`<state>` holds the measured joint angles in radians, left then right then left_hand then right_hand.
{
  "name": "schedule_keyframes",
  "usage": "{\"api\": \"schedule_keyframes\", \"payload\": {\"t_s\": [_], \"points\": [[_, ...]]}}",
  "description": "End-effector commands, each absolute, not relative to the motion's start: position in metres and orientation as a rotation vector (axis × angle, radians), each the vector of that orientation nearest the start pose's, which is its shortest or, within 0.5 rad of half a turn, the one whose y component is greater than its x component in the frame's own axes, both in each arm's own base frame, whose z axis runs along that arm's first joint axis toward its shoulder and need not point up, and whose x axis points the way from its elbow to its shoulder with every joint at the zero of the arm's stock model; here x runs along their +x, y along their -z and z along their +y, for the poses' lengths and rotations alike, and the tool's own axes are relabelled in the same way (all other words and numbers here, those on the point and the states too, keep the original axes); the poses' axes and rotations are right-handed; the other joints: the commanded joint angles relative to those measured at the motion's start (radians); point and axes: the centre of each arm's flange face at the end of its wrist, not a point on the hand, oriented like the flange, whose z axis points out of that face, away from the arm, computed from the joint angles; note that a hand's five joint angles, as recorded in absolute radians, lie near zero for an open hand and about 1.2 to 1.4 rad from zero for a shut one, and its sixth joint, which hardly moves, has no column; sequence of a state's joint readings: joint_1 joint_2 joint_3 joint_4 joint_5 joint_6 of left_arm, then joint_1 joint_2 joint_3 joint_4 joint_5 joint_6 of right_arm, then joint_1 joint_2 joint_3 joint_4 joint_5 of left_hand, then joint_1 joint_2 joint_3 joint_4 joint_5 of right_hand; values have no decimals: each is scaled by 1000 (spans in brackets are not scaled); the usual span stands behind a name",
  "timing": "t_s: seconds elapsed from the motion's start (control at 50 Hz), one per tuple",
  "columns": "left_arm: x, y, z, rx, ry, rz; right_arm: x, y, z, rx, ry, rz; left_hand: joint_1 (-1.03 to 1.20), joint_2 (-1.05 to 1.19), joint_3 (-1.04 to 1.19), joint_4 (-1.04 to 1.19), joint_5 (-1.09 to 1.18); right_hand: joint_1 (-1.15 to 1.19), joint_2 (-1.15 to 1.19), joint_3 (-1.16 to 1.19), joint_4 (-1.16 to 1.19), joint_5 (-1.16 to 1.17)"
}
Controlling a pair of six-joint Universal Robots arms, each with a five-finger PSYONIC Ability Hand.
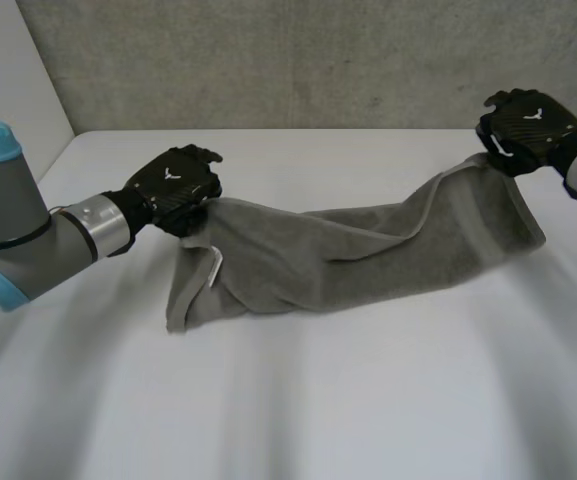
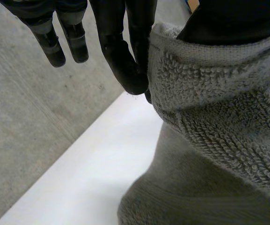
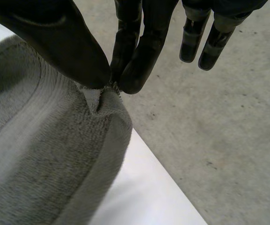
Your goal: Fold the towel.
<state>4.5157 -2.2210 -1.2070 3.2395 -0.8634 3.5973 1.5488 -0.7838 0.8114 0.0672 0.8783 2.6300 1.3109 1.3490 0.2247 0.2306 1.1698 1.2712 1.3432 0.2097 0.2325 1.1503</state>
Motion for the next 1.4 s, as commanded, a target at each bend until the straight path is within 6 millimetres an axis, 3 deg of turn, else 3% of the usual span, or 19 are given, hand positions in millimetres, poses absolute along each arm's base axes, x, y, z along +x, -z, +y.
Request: {"api": "schedule_keyframes", "payload": {"t_s": [0.02,0.18,0.44,0.96,0.98,1.0,1.02,1.04,1.06,1.08,1.1,1.12,1.2,1.24,1.36,1.4], "points": [[-277,-177,-357,1605,2270,2185,194,-206,-448,-1184,2004,1877,85,47,-50,-56,52,125,53,-35,-58,71],[-282,-166,-363,1611,2290,2153,188,-187,-464,-1126,2111,1945,85,47,-50,-56,52,125,53,-35,-58,71],[-277,-155,-385,1451,2298,2086,180,-161,-487,-1061,2250,1997,85,47,-50,-56,52,125,53,-35,-58,71],[-275,-140,-377,1412,2236,2141,198,-126,-499,-1096,2302,1918,85,47,-50,-56,52,125,53,-35,-58,71],[-275,-140,-377,1412,2236,2141,197,-125,-499,-1095,2299,1922,85,47,-50,-56,52,-86,-158,-35,-58,-140],[-275,-139,-377,1410,2234,2144,197,-125,-499,-1095,2299,1923,-25,-63,-50,-56,-58,-88,-160,-35,-58,-142],[-275,-139,-378,1406,2236,2140,197,-122,-499,-1094,2296,1930,-366,-404,-50,-56,-399,-794,-866,-35,-58,-848],[-275,-139,-378,1406,2236,2140,197,-122,-499,-1094,2296,1930,-369,-407,-50,-56,-403,-802,-874,-35,-58,-855],[-275,-139,-379,1401,2241,2132,197,-122,-500,-1095,2301,1931,-648,-686,-50,-56,-682,-1266,-1338,-35,-58,-1150],[-275,-140,-379,1396,2245,2124,196,-123,-501,-1091,2314,1941,-927,-965,-50,-56,-961,-1271,-1343,-35,-58,-1150],[-275,-140,-379,1396,2245,2124,196,-123,-501,-1091,2314,1941,-930,-968,-50,-56,-963,-1271,-1343,-35,-58,-1150],[-274,-141,-381,1377,2246,2118,194,-126,-502,-1076,2338,1955,-1151,-1189,-50,-56,-1170,-1271,-1343,-35,-58,-1150],[-270,-146,-385,1325,2241,2106,190,-137,-504,-1046,2378,1969,-1141,-1180,-50,-56,-1170,-1271,-1343,-35,-58,-1150],[-268,-156,-388,1291,2260,2071,188,-157,-504,-1025,2429,1947,-1141,-1180,-50,-56,-1170,-1271,-1343,-35,-58,-1150],[-266,-182,-386,1271,2310,1999,186,-188,-499,-1004,2486,1913,-1141,-1180,-50,-56,-1170,-1271,-1343,-35,-58,-1150],[-264,-193,-383,1257,2324,1981,185,-208,-490,-993,2508,1893,-1141,-1180,-50,-56,-1170,-1271,-1343,-35,-58,-1150]]}}
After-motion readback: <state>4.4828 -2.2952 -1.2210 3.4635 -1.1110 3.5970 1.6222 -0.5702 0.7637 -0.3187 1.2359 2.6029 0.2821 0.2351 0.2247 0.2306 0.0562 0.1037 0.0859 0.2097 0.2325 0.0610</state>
